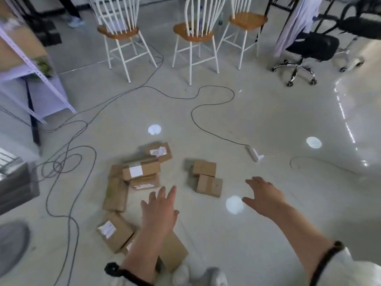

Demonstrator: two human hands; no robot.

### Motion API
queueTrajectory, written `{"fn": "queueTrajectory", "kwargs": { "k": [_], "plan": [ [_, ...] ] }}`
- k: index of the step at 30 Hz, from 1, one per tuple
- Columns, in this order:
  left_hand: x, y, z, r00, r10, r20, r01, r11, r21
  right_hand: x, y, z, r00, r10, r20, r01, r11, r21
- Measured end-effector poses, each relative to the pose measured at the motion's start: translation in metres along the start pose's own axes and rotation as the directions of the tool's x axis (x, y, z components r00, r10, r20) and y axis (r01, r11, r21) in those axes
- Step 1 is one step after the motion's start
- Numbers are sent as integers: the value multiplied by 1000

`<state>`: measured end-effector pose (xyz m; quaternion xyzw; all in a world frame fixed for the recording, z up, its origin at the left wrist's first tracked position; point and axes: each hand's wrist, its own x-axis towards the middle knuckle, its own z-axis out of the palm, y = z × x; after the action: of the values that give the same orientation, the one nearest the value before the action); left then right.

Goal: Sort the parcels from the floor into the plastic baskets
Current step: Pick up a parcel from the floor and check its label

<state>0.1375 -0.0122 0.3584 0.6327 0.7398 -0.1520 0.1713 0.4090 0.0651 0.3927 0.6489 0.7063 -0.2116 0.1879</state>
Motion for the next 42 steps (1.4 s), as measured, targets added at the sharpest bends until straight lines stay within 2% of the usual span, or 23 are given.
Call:
{"fn": "queueTrajectory", "kwargs": {
  "k": [3, 8, 12, 16, 20, 24, 27, 29, 31, 33, 37, 39, 42],
  "plan": [
    [64, 20, 59, 999, 36, 35, -34, 998, -62, 77, 5, 50, 999, 33, -21, -32, 999, 31],
    [201, 52, 188, 988, 156, -17, -157, 987, -46, 211, 19, 180, 995, 82, -62, -74, 990, 119],
    [314, 76, 309, 961, 268, 73, -268, 963, -9, 308, 37, 305, 996, 55, -75, -48, 995, 90],
    [412, 89, 406, 951, 290, 105, -294, 955, 29, 398, 62, 407, 993, 79, -88, -76, 997, 31],
    [469, 94, 461, 953, 295, 71, -299, 953, 43, 458, 78, 476, 991, 97, -91, -87, 990, 109],
    [477, 95, 483, 934, 313, 171, -323, 946, 33, 473, 79, 500, 998, 37, -43, -32, 994, 108],
    [481, 97, 482, 936, 309, 171, -314, 949, 6, 477, 73, 506, 998, 53, -35, -41, 960, 277],
    [486, 102, 484, 945, 292, 150, -289, 956, -37, 480, 69, 511, 998, 63, -31, -42, 883, 468],
    [487, 109, 490, 952, 292, 93, -282, 954, -104, 483, 66, 516, 996, 77, -46, -27, 750, 661],
    [484, 111, 497, 953, 303, -12, -300, 938, -172, 480, 64, 519, 989, 94, -115, 26, 651, 759],
    [474, 96, 504, 930, 285, -231, -346, 892, -291, 462, 66, 521, 953, 212, -217, 58, 573, 817],
    [471, 89, 502, 937, 219, -272, -326, 825, -462, 455, 68, 518, 928, 284, -241, 54, 539, 841],
    [475, 80, 491, 976, 121, -179, -216, 605, -767, 454, 70, 507, 922, 312, -230, 41, 513, 857]
  ]
}}
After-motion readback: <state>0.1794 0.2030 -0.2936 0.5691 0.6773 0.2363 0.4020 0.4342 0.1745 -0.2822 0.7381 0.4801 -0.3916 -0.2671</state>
